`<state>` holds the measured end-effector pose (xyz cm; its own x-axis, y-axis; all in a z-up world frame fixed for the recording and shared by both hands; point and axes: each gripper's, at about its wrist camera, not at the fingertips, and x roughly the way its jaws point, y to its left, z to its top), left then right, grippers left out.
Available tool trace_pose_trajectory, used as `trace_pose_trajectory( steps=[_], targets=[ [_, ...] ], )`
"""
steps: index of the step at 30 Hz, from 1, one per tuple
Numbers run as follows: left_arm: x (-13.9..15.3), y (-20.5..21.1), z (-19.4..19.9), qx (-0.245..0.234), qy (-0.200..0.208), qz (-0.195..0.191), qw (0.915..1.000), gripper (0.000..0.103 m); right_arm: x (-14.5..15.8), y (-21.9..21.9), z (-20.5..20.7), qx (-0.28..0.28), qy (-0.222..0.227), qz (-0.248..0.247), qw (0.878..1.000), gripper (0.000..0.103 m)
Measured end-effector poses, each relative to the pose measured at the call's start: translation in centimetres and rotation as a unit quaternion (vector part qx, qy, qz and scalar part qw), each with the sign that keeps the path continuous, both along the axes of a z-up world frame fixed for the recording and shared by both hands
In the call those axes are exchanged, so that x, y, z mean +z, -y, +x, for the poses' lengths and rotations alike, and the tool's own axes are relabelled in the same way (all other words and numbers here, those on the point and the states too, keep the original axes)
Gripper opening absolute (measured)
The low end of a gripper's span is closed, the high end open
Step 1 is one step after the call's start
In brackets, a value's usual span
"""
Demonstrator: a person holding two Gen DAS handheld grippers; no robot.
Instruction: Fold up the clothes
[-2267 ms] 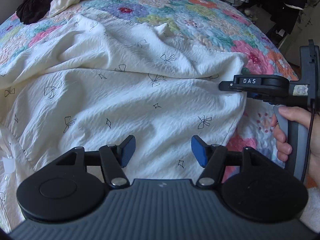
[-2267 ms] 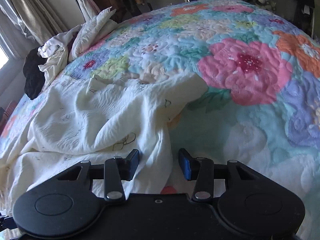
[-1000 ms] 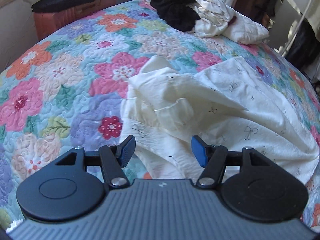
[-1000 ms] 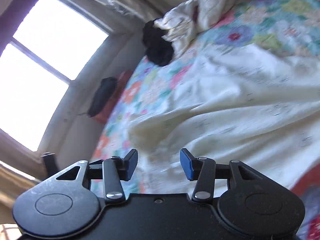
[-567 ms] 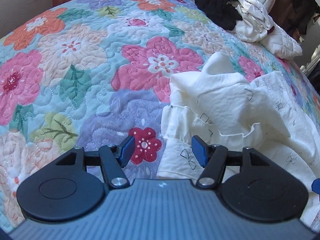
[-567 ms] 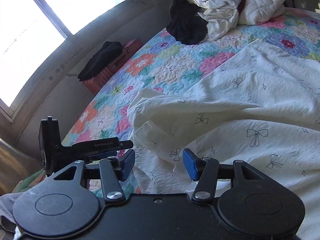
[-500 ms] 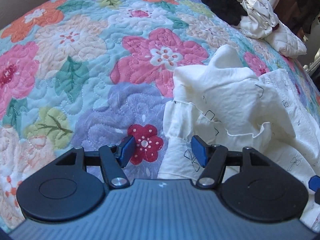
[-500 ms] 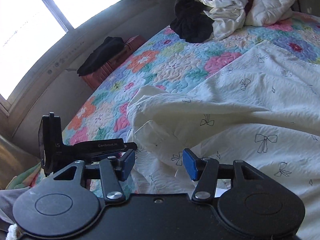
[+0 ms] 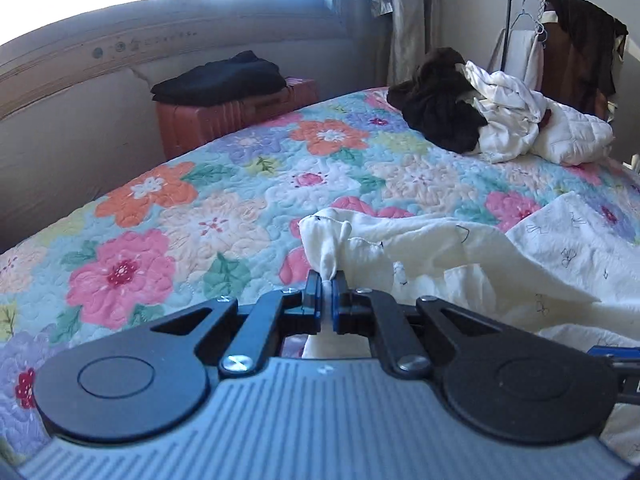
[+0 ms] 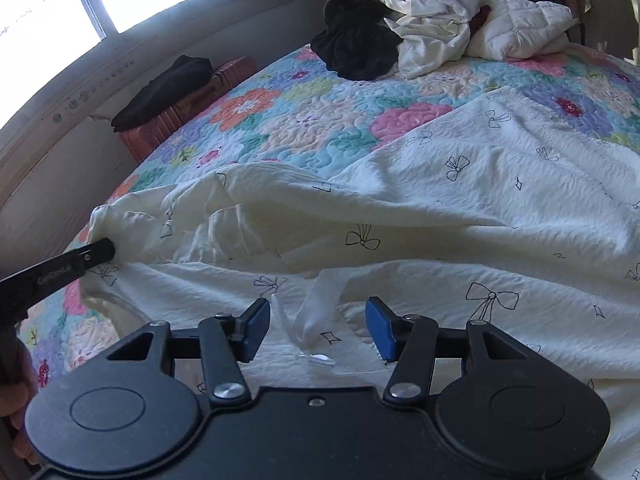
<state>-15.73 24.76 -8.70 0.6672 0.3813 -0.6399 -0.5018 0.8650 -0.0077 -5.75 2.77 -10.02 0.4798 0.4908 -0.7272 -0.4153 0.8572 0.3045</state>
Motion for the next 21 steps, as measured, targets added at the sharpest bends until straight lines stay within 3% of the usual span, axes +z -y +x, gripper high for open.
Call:
trace_pose_trajectory(
  steps=[2, 4, 6, 9, 11, 14, 18, 21],
  targets=[
    [-2.7, -1.5, 1.3, 0.001, -0.074, -0.072, 0.9946, 0.008, -0.3, 0.1, 0.1, -0.003, -0.006, -0.009, 1.0, 0.059],
    [-5.9, -4.0, 2.0, 0.009, -0.125, -0.192, 0.9733, 0.008, -0.6, 0.2, 0.3, -0.005, -0.012, -0.021, 1.0, 0.059],
    [-6.1, -5.6, 1.1, 0.028, -0.105, -0.238, 0.9651, 0.009, -0.4, 0.4, 0.4, -0.004, -0.017, -0.024, 1.0, 0.059],
    [-3.6, -6.2, 0.1, 0.02, -0.059, -0.213, 0.9751, 0.026, 0.7, 0.7, 0.4, 0.004, -0.021, -0.014, 1.0, 0.059],
    [-1.7, -6.3, -0.4, -0.009, -0.036, -0.196, 0.98, 0.041, 1.9, 0.8, 0.3, 0.01, -0.028, -0.012, 0.999, 0.059],
    [0.2, -6.4, -1.3, -0.066, -0.014, -0.202, 0.977, 0.043, 3.6, 0.8, -0.5, 0.012, -0.035, -0.034, 0.999, 0.06],
    [1.8, -6.0, -1.0, -0.096, -0.006, -0.203, 0.9743, 0.046, 6.0, 1.0, -1.8, 0.028, -0.023, -0.044, 0.998, 0.06],
    [2.3, -5.0, 0.8, -0.11, -0.03, -0.177, 0.9776, 0.057, 7.3, 0.7, -1.5, 0.021, -0.015, -0.037, 0.999, 0.062]
  ],
)
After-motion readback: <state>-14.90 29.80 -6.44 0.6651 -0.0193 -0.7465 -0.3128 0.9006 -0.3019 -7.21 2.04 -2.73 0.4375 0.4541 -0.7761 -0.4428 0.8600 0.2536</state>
